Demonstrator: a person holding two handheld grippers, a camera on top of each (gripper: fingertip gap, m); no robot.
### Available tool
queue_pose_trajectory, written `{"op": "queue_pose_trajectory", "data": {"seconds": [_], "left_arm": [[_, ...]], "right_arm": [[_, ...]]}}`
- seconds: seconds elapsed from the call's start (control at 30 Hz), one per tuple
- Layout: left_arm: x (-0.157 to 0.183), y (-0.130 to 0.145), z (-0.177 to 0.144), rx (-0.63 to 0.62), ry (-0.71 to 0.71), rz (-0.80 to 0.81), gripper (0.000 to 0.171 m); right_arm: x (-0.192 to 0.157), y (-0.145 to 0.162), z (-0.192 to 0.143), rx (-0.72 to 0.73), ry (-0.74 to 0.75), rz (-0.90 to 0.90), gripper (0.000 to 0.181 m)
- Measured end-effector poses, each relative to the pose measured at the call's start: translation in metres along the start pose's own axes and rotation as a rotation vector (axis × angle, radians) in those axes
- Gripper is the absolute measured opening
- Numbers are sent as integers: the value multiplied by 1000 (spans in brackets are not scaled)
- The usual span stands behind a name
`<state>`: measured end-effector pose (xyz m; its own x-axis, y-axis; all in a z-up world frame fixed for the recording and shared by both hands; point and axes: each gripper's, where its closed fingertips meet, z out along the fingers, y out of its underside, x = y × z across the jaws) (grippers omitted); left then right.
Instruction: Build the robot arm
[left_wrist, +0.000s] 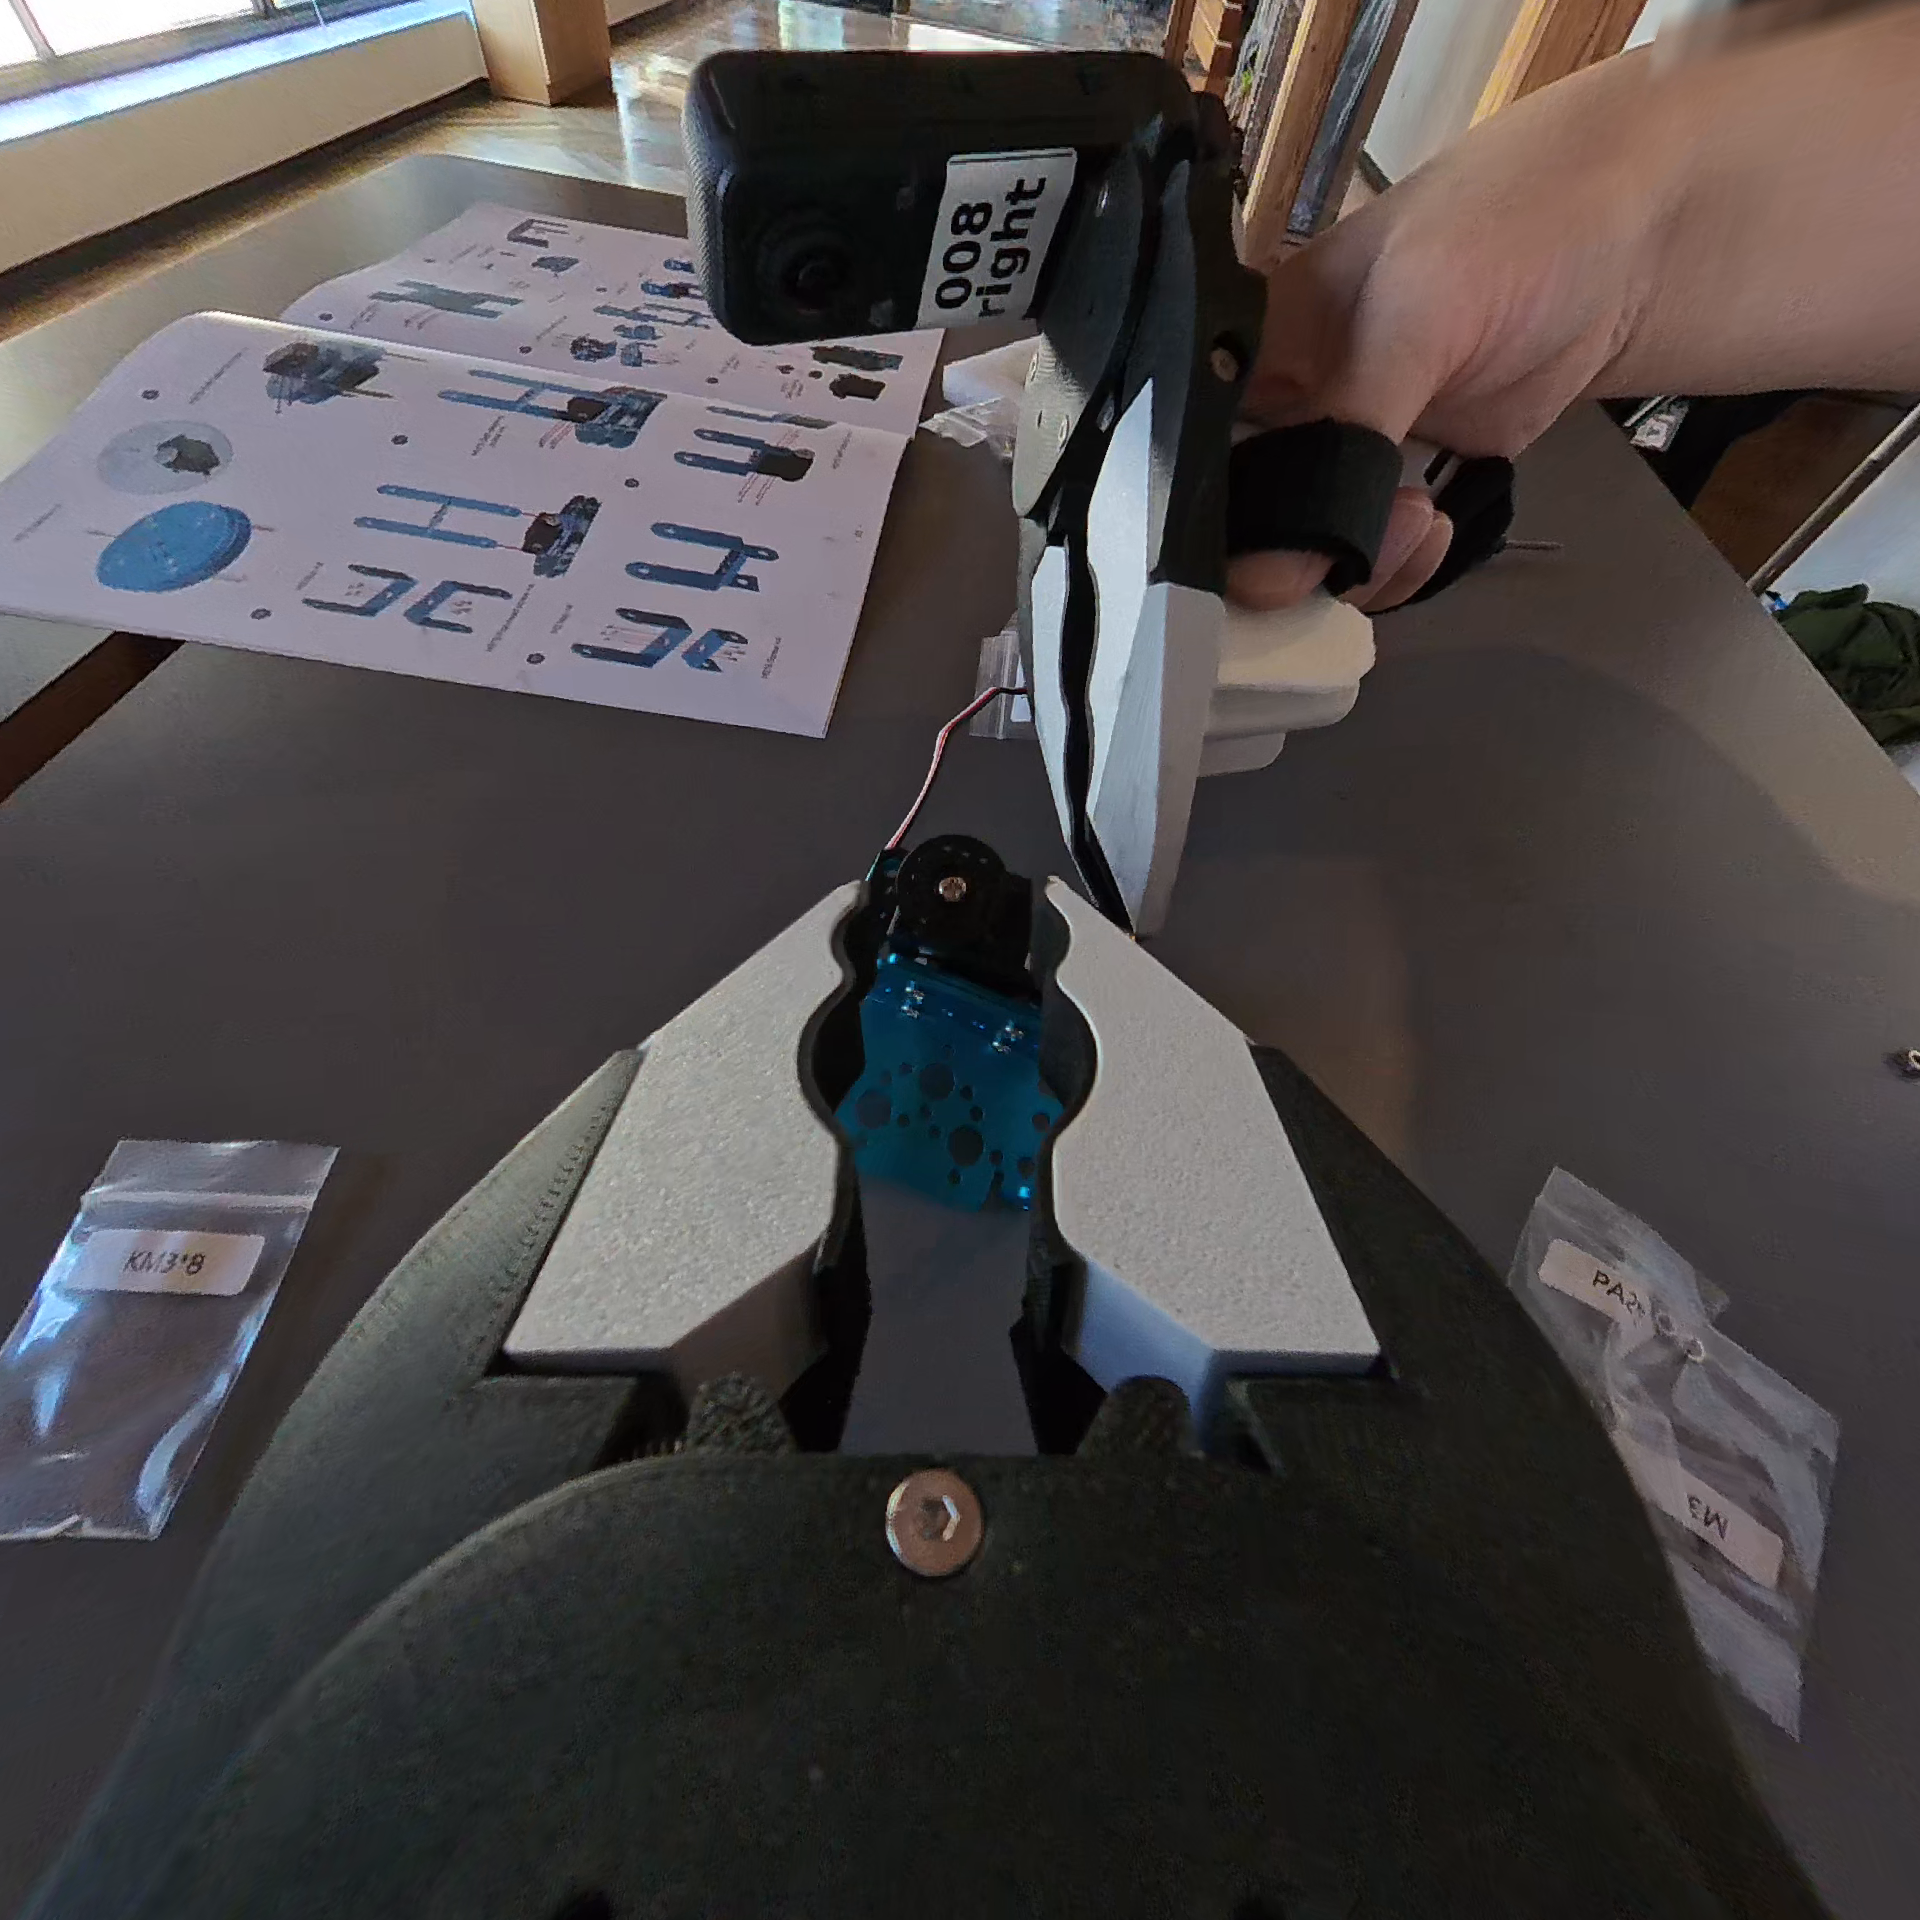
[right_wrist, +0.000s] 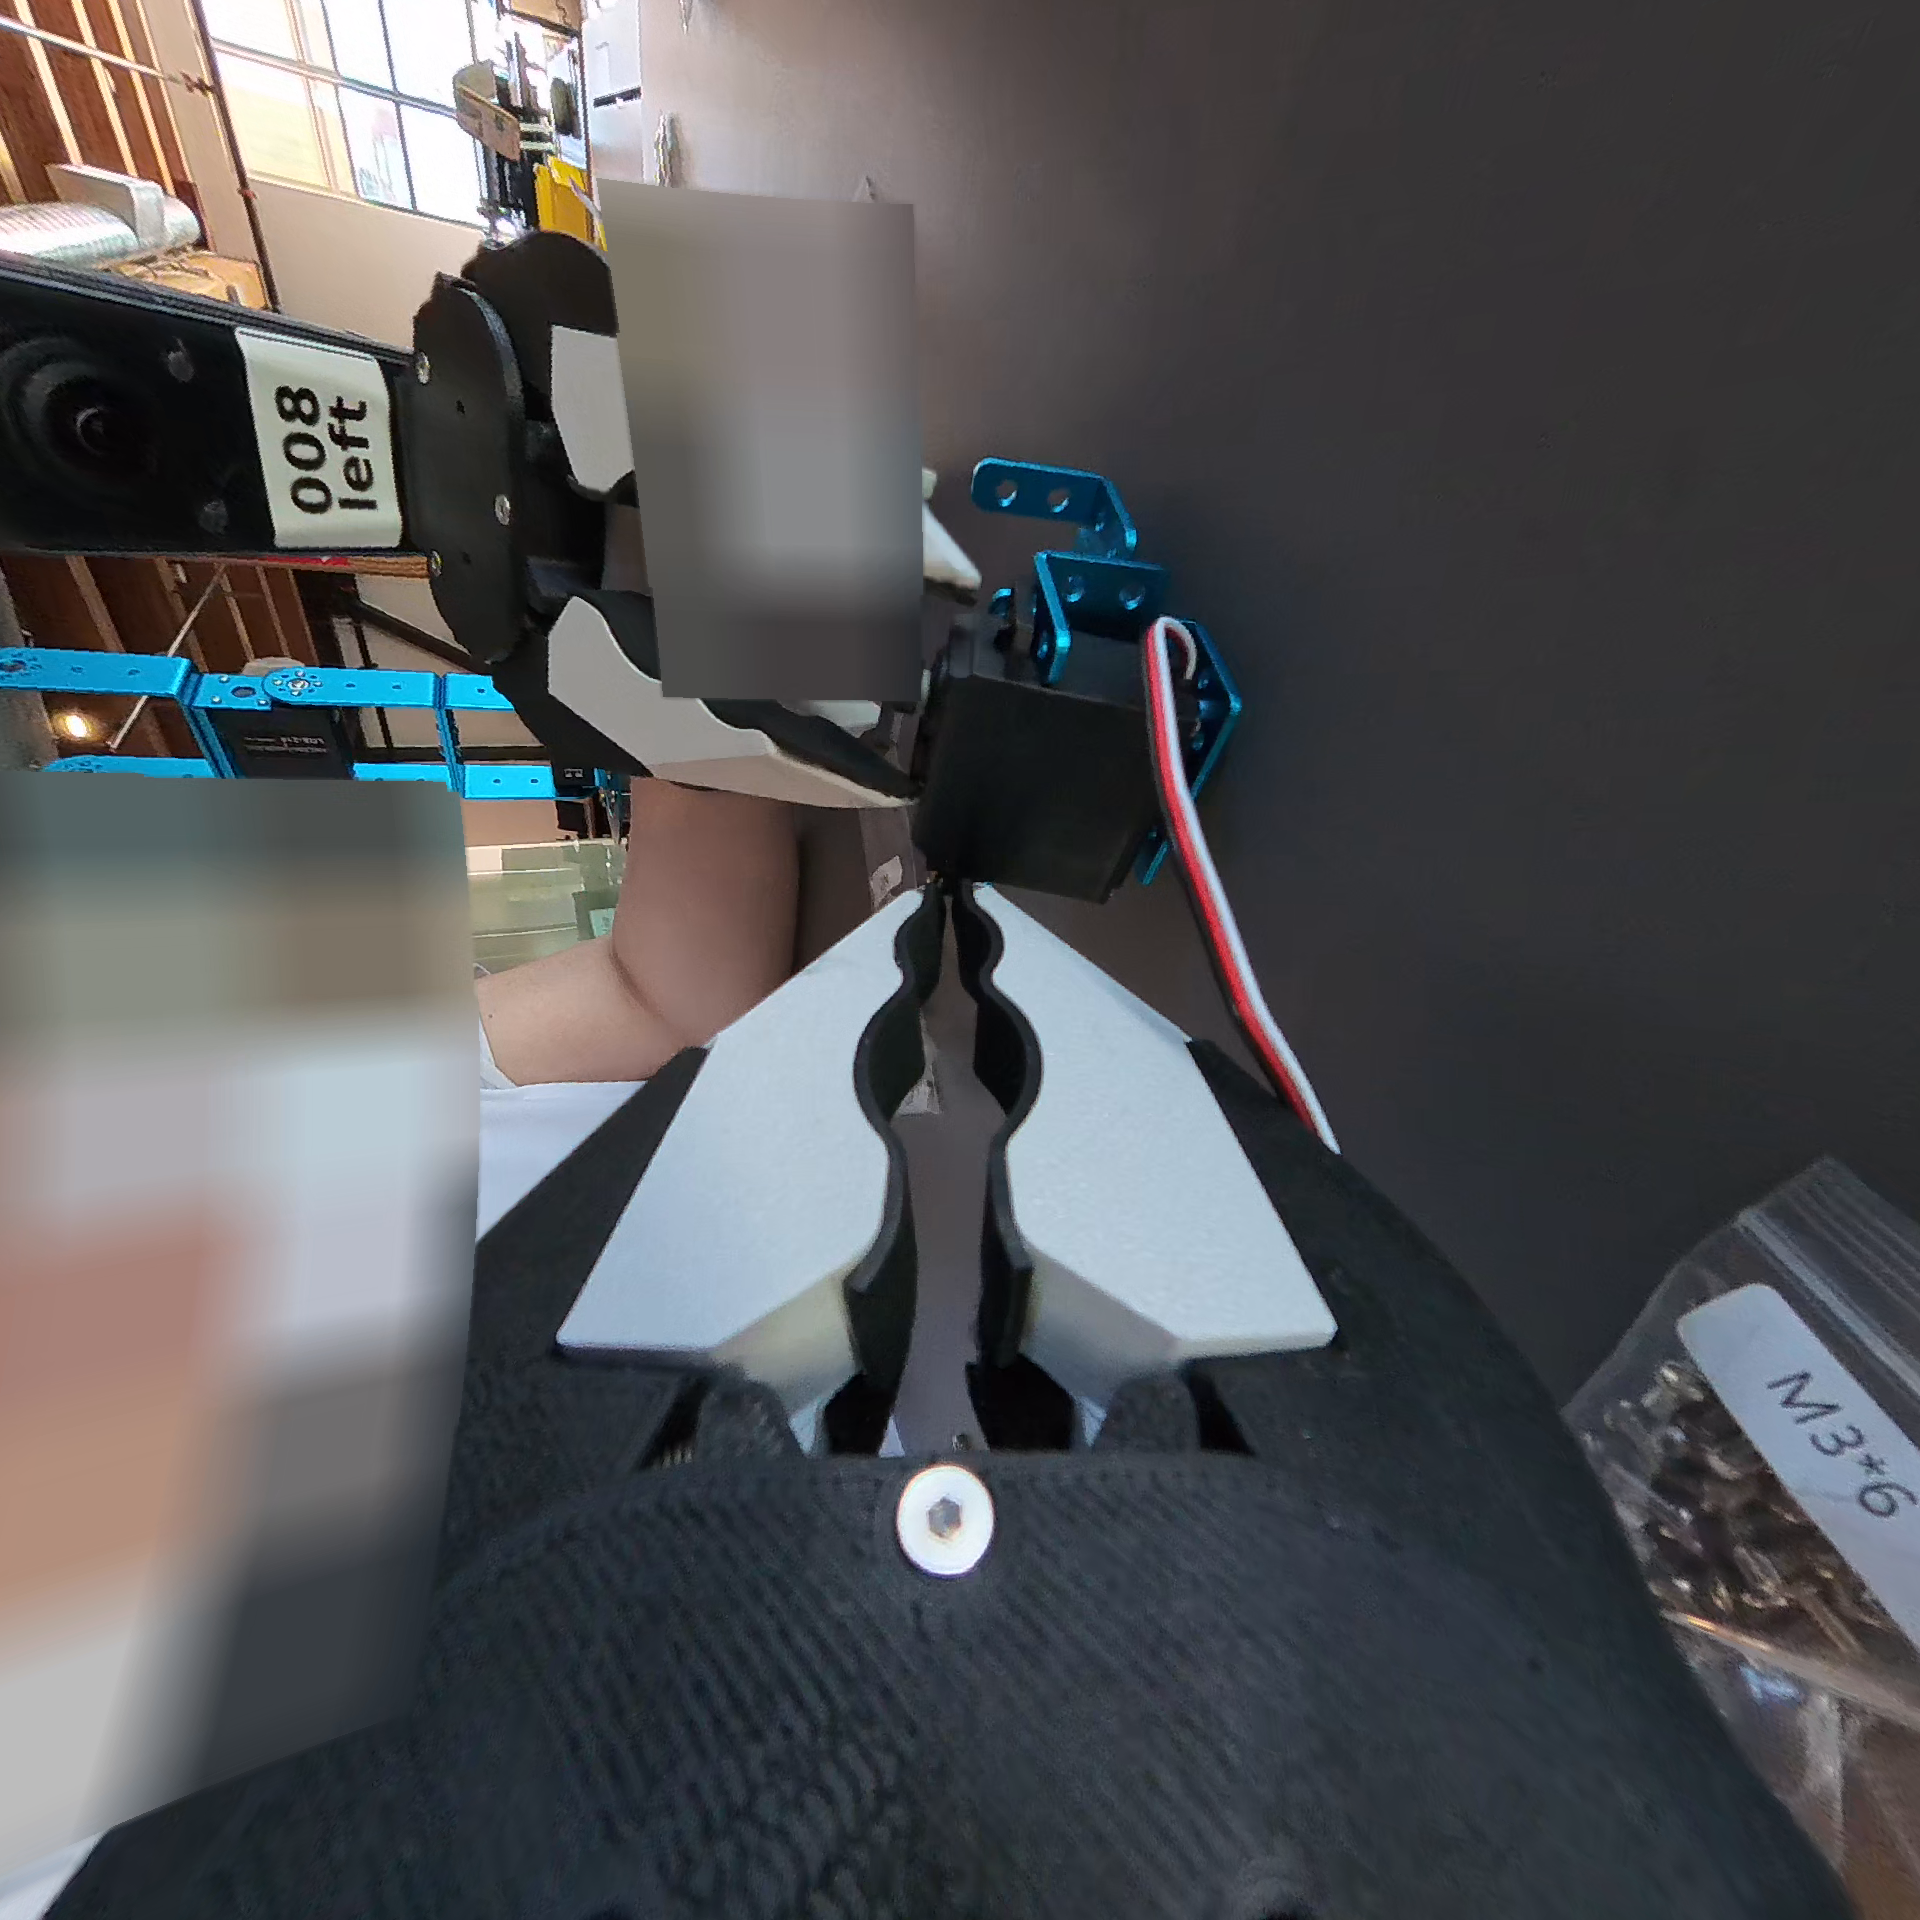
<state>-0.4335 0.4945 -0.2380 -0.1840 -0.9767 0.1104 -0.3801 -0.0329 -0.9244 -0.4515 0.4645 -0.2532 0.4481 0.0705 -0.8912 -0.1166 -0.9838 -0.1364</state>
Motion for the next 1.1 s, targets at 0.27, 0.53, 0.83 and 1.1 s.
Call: {"op": "queue_pose_trajectory", "data": {"seconds": [0.27, 0.53, 0.83, 1.1], "left_arm": [[0, -2, 1, 5, -11, 23, 21], [-1, -1, 1, -13, -32, 37, 21], [-2, -1, 0, -18, -39, 36, 21], [-6, -4, -3, 0, -53, 25, 21]], "right_arm": [[0, 1, 0, -18, 5, -20, 2], [1, 3, -10, -50, 89, -166, 21], [-4, -21, -14, 154, 229, -617, 26], [-2, -26, -5, 293, 122, -508, 34]]}}
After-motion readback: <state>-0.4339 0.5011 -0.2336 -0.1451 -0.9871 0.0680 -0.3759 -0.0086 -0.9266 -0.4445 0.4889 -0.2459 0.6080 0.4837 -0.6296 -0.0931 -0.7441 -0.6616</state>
